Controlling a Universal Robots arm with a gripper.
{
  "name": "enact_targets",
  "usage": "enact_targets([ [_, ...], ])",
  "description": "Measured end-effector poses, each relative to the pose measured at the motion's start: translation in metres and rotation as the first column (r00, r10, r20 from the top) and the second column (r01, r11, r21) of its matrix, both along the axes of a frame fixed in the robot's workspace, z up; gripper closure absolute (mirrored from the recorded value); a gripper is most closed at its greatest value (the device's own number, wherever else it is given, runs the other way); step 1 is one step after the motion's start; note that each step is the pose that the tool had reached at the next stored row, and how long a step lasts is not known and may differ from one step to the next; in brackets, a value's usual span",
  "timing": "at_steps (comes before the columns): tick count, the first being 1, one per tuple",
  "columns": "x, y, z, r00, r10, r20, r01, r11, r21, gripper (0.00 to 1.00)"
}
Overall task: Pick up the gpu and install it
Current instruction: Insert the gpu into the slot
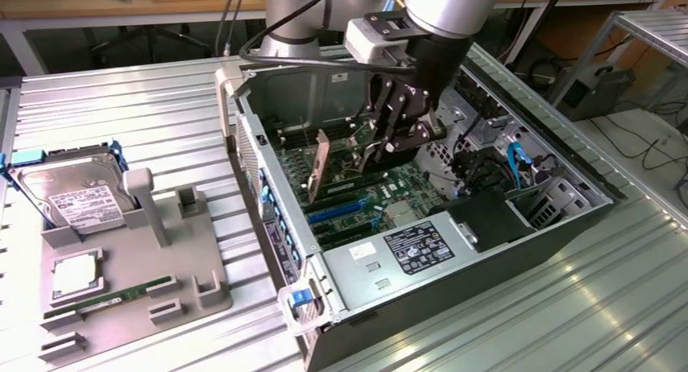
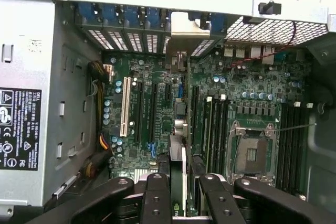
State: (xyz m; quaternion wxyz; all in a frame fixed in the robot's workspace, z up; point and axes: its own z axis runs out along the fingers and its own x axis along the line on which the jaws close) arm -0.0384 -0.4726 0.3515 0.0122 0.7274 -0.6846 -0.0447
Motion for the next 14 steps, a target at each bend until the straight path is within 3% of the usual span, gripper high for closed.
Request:
enact_targets([
  [6, -0.005, 0.0017, -0.0095, 0.9996, -0.030, 0.0008, 0.030, 0.9996, -0.0003, 0.74],
  [14, -0.019, 0.0082, -0.0186, 0.9994, -0.033, 0.0099, 0.033, 0.9995, -0.0032, 0.74],
])
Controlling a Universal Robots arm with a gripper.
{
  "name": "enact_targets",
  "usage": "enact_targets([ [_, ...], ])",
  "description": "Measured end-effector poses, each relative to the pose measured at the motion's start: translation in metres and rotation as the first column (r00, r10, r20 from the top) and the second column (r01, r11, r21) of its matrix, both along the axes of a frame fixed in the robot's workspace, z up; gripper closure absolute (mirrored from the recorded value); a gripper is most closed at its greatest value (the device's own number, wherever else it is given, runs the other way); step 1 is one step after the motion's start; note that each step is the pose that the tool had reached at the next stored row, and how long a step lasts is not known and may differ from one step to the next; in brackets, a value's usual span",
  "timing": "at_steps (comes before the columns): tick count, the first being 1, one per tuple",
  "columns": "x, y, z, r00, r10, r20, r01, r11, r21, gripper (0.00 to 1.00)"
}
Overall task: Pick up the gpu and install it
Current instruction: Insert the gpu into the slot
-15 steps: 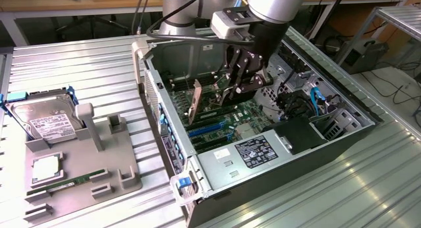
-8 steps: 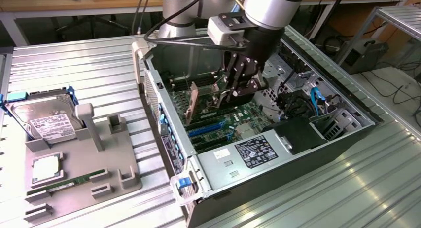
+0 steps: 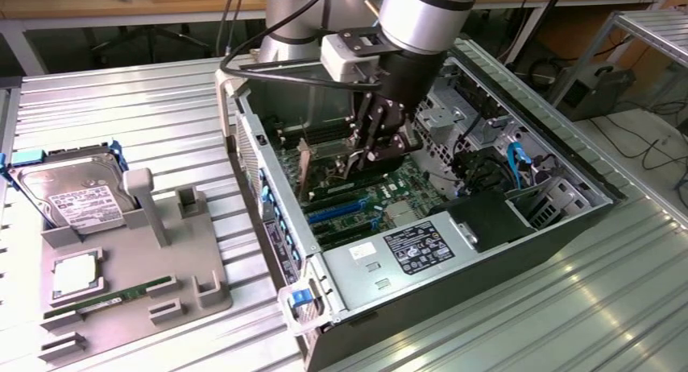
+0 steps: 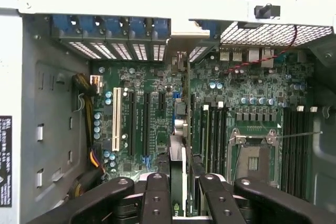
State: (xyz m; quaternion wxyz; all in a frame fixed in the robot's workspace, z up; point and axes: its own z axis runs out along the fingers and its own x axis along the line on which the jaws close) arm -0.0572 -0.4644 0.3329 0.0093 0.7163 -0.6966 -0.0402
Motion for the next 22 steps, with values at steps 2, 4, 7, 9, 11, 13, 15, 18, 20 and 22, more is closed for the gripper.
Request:
enact_targets([
  [2, -0.002, 0.0008, -0.0023, 1.0000, -0.004, 0.0014, 0.004, 1.0000, -0.0005, 0.74],
  [4, -0.004, 0.0014, -0.0051, 0.9999, -0.011, 0.0024, 0.011, 0.9999, -0.0006, 0.74],
  [7, -0.007, 0.0021, -0.0105, 0.9997, -0.025, 0.0039, 0.025, 0.9997, -0.0010, 0.74],
  [9, -0.009, 0.0024, -0.0132, 0.9995, -0.032, 0.0046, 0.032, 0.9995, -0.0016, 0.74],
  [11, -0.010, 0.0025, -0.0164, 0.9993, -0.036, 0.0054, 0.036, 0.9993, -0.0019, 0.74],
  [13, -0.010, 0.0025, -0.0200, 0.9993, -0.037, 0.0056, 0.037, 0.9993, -0.0019, 0.74],
  [15, -0.010, 0.0025, -0.0246, 0.9993, -0.038, 0.0057, 0.038, 0.9993, -0.0019, 0.74],
  [18, -0.010, 0.0025, -0.0339, 0.9992, -0.041, 0.0057, 0.041, 0.9992, -0.0020, 0.74],
  [20, -0.010, 0.0023, -0.0435, 0.9991, -0.042, 0.0057, 0.042, 0.9991, -0.0018, 0.74],
  [22, -0.010, 0.0011, -0.0514, 0.9991, -0.042, 0.0056, 0.042, 0.9991, -0.0019, 0.74],
])
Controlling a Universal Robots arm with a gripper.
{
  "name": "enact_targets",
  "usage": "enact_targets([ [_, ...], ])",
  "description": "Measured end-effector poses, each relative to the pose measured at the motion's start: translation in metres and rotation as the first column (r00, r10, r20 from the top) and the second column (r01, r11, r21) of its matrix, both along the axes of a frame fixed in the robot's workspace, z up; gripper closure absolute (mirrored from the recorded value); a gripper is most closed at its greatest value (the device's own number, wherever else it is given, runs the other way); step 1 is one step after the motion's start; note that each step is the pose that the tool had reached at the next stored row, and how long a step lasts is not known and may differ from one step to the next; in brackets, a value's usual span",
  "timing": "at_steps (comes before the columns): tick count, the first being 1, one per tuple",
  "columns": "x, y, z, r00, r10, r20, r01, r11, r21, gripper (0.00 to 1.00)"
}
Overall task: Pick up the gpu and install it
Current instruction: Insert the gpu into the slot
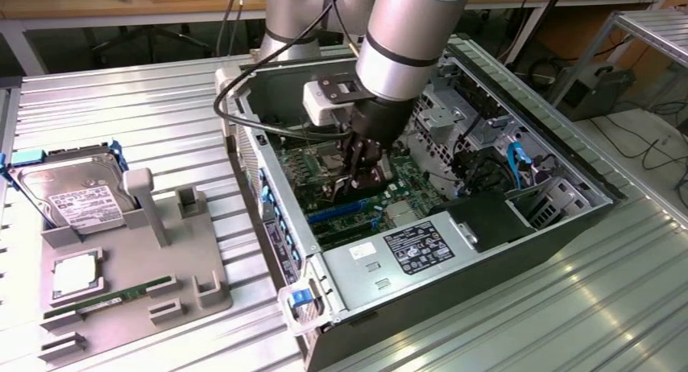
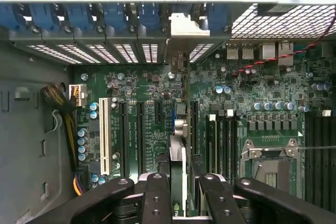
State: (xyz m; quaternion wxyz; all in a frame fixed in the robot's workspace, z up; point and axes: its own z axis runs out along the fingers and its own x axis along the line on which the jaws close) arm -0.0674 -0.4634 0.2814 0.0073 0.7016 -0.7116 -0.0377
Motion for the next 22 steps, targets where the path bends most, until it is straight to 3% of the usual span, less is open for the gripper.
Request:
enact_targets([
  [3, 0.000, -0.0009, -0.0061, 1.0000, -0.001, 0.0000, 0.001, 1.0000, 0.0011, 0.74],
  [5, 0.000, -0.0009, -0.0072, 1.0000, -0.005, -0.0024, 0.005, 0.9999, 0.0091, 0.74],
  [7, -0.001, -0.0021, -0.0077, 1.0000, -0.006, -0.0056, 0.006, 0.9999, 0.0121, 0.74],
  [11, 0.001, -0.0048, -0.0078, 0.9999, -0.006, -0.0104, 0.006, 0.9999, 0.0120, 0.74],
  [22, -0.003, -0.0044, -0.0144, 0.9999, -0.010, -0.0106, 0.010, 0.9999, 0.0124, 0.74],
])
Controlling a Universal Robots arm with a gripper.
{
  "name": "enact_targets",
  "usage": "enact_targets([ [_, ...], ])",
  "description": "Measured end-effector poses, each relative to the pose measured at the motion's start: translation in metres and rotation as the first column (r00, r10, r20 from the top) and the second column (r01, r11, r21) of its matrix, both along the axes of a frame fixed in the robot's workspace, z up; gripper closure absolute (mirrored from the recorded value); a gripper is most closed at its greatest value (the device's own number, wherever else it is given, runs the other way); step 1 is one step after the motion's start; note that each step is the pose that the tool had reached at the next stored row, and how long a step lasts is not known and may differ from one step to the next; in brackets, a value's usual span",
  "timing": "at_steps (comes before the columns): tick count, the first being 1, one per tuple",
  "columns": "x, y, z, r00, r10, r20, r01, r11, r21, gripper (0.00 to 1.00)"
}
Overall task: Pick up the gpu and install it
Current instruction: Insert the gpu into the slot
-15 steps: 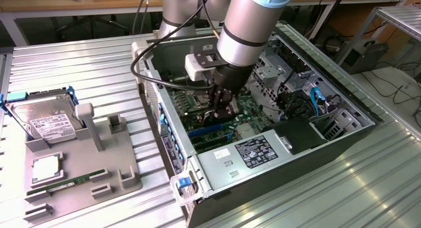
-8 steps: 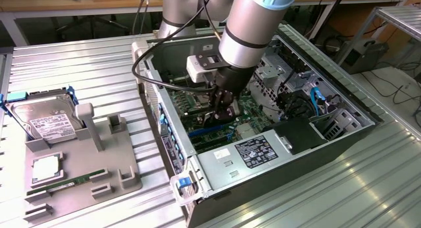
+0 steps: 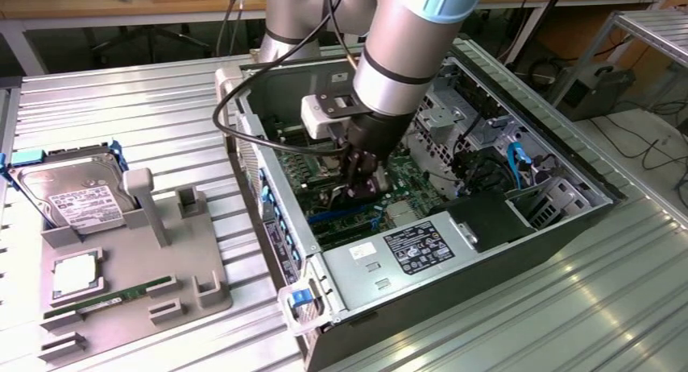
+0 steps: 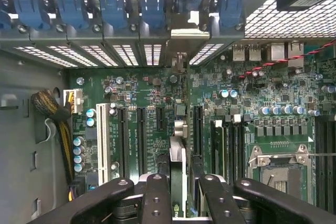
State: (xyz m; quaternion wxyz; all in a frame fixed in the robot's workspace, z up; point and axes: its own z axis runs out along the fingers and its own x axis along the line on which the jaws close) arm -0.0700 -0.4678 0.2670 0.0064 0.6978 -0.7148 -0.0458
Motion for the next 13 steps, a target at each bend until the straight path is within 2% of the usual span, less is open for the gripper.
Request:
enact_targets([
  [5, -0.0007, 0.0004, -0.0051, 1.0000, 0.000, 0.0003, 0.000, 1.0000, 0.0008, 0.74],
  [13, -0.0025, 0.0003, -0.0069, 1.0000, -0.001, 0.0000, 0.001, 1.0000, 0.0004, 0.74],
])
